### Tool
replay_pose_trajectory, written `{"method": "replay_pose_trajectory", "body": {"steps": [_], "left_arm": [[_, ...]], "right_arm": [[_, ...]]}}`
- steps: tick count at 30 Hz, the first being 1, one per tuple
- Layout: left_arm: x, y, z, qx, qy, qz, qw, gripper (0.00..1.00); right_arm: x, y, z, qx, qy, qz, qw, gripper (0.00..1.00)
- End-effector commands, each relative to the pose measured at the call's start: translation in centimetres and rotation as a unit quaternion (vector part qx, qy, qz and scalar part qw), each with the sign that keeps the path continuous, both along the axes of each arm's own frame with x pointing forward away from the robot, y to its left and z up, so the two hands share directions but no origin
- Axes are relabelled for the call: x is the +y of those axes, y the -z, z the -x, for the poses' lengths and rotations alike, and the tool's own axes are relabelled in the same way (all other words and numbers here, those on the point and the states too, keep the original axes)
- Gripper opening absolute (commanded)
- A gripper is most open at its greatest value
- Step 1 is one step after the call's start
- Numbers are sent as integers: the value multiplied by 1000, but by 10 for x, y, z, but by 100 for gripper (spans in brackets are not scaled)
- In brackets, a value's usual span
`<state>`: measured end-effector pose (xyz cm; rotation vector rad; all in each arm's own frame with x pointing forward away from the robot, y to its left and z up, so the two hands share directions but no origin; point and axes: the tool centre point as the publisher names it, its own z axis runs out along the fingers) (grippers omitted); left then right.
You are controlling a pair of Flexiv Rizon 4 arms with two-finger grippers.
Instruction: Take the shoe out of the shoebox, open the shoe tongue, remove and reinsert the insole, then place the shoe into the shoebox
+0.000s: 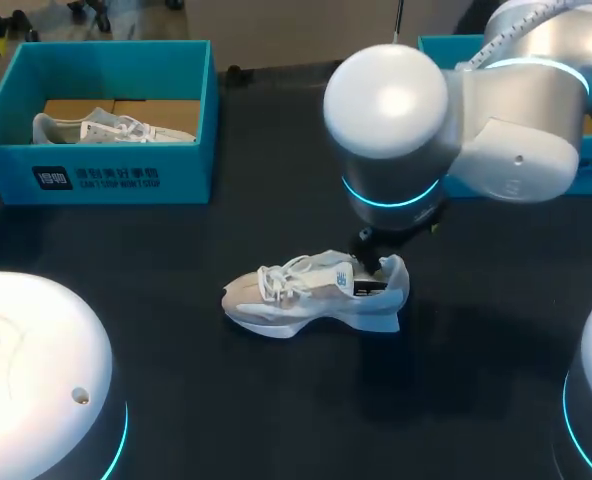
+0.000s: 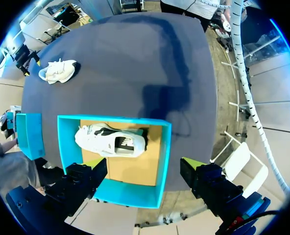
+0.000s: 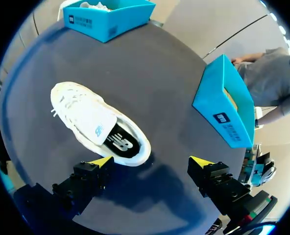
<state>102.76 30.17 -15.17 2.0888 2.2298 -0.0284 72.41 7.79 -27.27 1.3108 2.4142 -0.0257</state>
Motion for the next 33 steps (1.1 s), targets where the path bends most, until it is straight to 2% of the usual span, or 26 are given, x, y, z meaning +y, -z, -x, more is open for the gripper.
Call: {"method": "replay_pose_trajectory", "body": {"steps": [1, 6, 7, 8, 11, 13, 15, 16, 18, 19, 22, 24, 27, 30, 31, 33], "left_arm": [[0, 0, 1, -1, 0, -2, 1000, 100], [0, 0, 1, -1, 0, -2, 1000, 100], [0, 0, 1, -1, 0, -2, 1000, 100], [0, 0, 1, -1, 0, -2, 1000, 100], [0, 0, 1, -1, 0, -2, 1000, 100], [0, 0, 1, -1, 0, -2, 1000, 100], [0, 0, 1, -1, 0, -2, 1000, 100], [0, 0, 1, -1, 0, -2, 1000, 100], [0, 0, 1, -1, 0, -2, 1000, 100], [0, 0, 1, -1, 0, -2, 1000, 100], [0, 0, 1, -1, 0, -2, 1000, 100], [0, 0, 1, -1, 0, -2, 1000, 100], [0, 0, 1, -1, 0, -2, 1000, 100], [0, 0, 1, -1, 0, -2, 1000, 100], [0, 0, 1, -1, 0, -2, 1000, 100], [0, 0, 1, -1, 0, -2, 1000, 100]], "right_arm": [[7, 2, -1, -1, 3, 9, 1000, 100], [7, 2, -1, -1, 3, 9, 1000, 100], [10, 1, -1, -2, -35, 2, 999, 100], [13, -1, -1, 14, -78, 23, 997, 100], [19, -6, -2, 15, -182, -10, 983, 100], [21, -8, -3, 19, -254, -18, 967, 100], [20, -9, -4, 23, -293, -9, 956, 100], [20, -10, -3, 22, -321, -25, 947, 100], [21, -11, -3, 19, -379, -18, 925, 100], [20, -9, -2, 29, -404, -13, 914, 100], [14, -6, -1, 36, -441, -27, 897, 100], [13, -6, 2, 46, -498, -33, 865, 100], [11, -7, 3, 64, -550, -33, 832, 100], [5, -6, 2, 87, -569, -33, 817, 100], [1, -3, 0, 101, -568, -31, 816, 100], [1, -3, 0, 101, -568, -31, 816, 100]]}}
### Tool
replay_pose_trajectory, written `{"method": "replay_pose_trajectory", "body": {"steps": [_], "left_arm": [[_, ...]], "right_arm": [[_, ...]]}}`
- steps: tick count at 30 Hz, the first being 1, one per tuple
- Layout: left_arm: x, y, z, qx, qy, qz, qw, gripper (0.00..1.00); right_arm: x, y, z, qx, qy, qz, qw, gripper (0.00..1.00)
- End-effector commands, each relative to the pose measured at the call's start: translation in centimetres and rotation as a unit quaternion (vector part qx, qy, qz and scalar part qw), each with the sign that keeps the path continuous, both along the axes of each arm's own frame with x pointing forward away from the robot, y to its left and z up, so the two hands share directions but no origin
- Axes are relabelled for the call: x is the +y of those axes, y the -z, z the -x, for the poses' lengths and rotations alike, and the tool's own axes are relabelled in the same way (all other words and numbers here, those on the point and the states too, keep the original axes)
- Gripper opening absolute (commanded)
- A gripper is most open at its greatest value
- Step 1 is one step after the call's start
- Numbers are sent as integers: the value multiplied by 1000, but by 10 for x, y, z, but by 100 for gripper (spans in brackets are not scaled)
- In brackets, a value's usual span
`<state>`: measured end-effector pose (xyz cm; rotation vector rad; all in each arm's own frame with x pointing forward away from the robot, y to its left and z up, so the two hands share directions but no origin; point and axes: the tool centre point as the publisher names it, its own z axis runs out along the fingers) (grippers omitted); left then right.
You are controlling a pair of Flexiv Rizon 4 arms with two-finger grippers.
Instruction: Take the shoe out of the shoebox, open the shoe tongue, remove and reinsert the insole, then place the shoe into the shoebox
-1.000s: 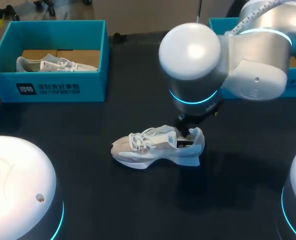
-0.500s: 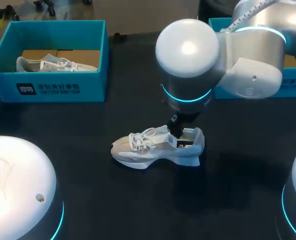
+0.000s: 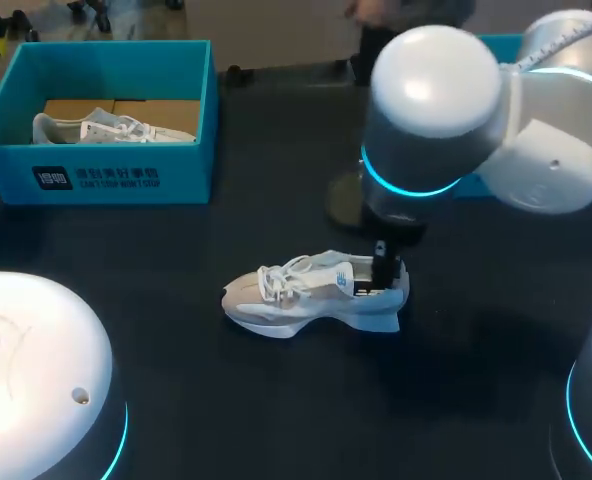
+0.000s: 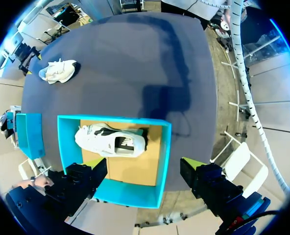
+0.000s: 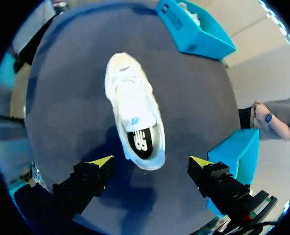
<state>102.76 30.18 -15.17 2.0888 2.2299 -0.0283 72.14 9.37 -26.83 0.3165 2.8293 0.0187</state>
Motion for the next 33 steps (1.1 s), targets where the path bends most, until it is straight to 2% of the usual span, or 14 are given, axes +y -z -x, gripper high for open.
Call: {"method": "replay_pose_trajectory", "body": {"steps": [1, 14, 18, 22, 25, 29, 33], "left_arm": [[0, 0, 1, -1, 0, -2, 1000, 100], [0, 0, 1, -1, 0, -2, 1000, 100], [0, 0, 1, -1, 0, -2, 1000, 100], [0, 0, 1, -1, 0, -2, 1000, 100], [0, 0, 1, -1, 0, -2, 1000, 100], [0, 0, 1, -1, 0, -2, 1000, 100], [0, 0, 1, -1, 0, -2, 1000, 100]], "right_arm": [[-15, 1, -3, 73, -222, -53, 971, 100], [-15, 1, -3, 73, -222, -53, 971, 100], [-23, 8, -7, 64, -196, -114, 972, 100], [-28, 10, -11, 64, -187, -152, 968, 100], [-32, 13, -11, 64, -184, -192, 962, 100], [-34, 23, -9, 83, -179, -237, 951, 100], [-41, 29, -10, 73, -163, -275, 945, 100]]}}
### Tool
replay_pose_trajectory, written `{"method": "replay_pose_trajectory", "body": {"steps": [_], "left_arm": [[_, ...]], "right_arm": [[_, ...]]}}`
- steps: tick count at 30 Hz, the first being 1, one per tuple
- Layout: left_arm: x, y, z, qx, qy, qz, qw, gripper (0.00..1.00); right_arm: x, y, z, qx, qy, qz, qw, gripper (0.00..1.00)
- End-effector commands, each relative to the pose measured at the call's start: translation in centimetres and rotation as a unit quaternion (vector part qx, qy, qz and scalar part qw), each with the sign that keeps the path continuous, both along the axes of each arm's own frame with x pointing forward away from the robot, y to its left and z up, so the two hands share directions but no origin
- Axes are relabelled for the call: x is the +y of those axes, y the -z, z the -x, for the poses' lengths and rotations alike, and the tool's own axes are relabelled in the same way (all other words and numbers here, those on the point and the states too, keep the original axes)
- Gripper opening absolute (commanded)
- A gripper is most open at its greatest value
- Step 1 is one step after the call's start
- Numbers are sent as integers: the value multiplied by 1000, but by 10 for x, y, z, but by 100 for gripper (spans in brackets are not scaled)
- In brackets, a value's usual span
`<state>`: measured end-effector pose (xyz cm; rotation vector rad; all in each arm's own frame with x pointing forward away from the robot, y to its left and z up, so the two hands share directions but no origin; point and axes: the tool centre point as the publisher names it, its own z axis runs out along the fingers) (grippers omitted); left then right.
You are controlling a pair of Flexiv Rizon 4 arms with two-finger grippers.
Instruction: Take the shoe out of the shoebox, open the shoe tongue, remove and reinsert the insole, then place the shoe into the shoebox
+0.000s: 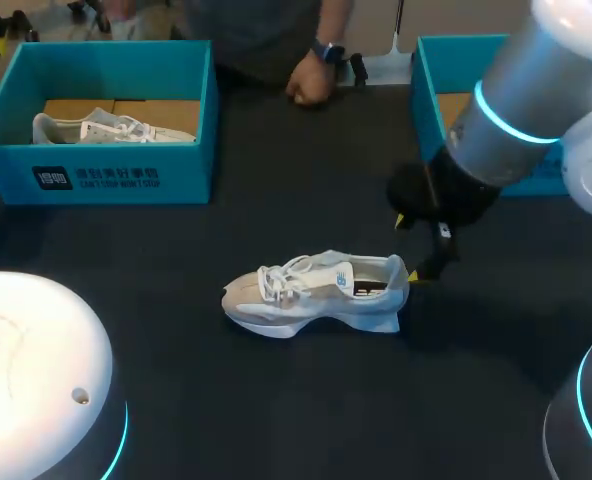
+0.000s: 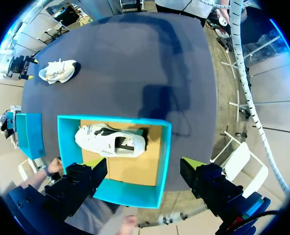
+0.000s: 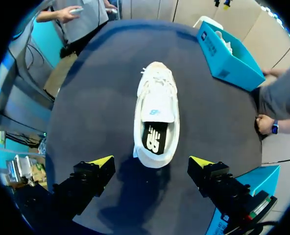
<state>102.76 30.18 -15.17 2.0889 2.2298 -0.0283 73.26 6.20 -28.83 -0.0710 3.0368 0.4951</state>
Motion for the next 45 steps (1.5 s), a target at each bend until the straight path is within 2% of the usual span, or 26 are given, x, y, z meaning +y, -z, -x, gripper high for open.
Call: {"method": "replay_pose_trajectory", "body": {"steps": [1, 8, 34, 45], "left_arm": [[0, 0, 1, -1, 0, -2, 1000, 100], [0, 0, 1, -1, 0, -2, 1000, 100], [0, 0, 1, -1, 0, -2, 1000, 100], [0, 0, 1, -1, 0, -2, 1000, 100]], "right_arm": [[-12, 11, 1, 0, 7, -144, 990, 100], [-19, 23, 1, 10, 24, -185, 982, 100], [-19, 23, 1, 10, 24, -185, 982, 100], [-21, 57, -8, 4, 12, -229, 973, 100]]}}
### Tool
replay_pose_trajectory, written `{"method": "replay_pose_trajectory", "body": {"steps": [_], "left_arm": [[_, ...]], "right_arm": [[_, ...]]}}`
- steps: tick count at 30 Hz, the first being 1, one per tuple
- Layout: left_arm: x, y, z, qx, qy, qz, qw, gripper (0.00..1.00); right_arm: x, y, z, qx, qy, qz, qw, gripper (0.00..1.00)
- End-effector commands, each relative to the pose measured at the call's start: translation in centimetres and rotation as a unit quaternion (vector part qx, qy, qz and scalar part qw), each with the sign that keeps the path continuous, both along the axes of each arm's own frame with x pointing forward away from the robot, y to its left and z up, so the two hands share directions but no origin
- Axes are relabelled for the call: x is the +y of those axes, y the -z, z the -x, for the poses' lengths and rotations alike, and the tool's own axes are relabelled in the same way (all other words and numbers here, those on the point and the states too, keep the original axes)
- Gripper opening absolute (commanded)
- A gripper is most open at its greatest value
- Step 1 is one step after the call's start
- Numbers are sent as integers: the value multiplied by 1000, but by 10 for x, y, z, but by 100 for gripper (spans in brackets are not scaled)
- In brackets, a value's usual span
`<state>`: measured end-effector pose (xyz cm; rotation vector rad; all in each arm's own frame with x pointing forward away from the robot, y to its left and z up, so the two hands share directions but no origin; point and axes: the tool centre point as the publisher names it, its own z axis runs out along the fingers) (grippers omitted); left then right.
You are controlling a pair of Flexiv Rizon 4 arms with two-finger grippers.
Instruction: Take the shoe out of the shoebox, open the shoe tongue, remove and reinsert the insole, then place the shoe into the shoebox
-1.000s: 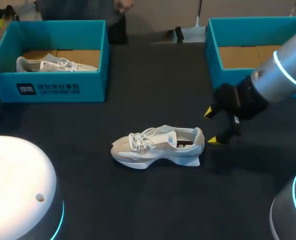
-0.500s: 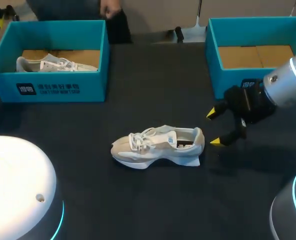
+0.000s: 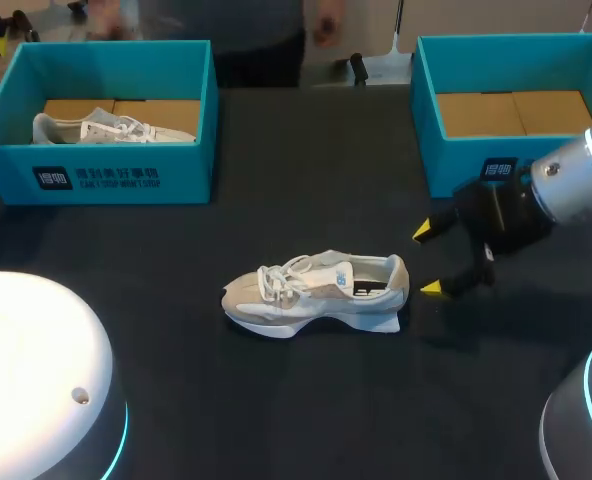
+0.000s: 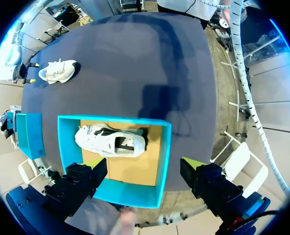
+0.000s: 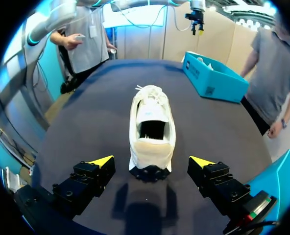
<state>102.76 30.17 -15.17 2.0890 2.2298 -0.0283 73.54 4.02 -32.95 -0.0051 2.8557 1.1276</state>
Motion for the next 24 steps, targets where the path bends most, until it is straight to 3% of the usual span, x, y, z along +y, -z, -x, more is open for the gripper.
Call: {"method": "replay_pose_trajectory", "body": {"steps": [1, 9, 15, 24], "left_arm": [[0, 0, 1, -1, 0, -2, 1000, 100], [0, 0, 1, -1, 0, -2, 1000, 100], [0, 0, 1, -1, 0, -2, 1000, 100], [0, 0, 1, -1, 0, -2, 1000, 100]], "right_arm": [[0, 19, -6, 1, 0, -21, 1000, 100], [1, 39, -10, -14, -19, -88, 996, 100], [-4, 52, -10, -9, -8, -97, 995, 100], [-4, 52, -10, -8, -8, -99, 995, 100]]}}
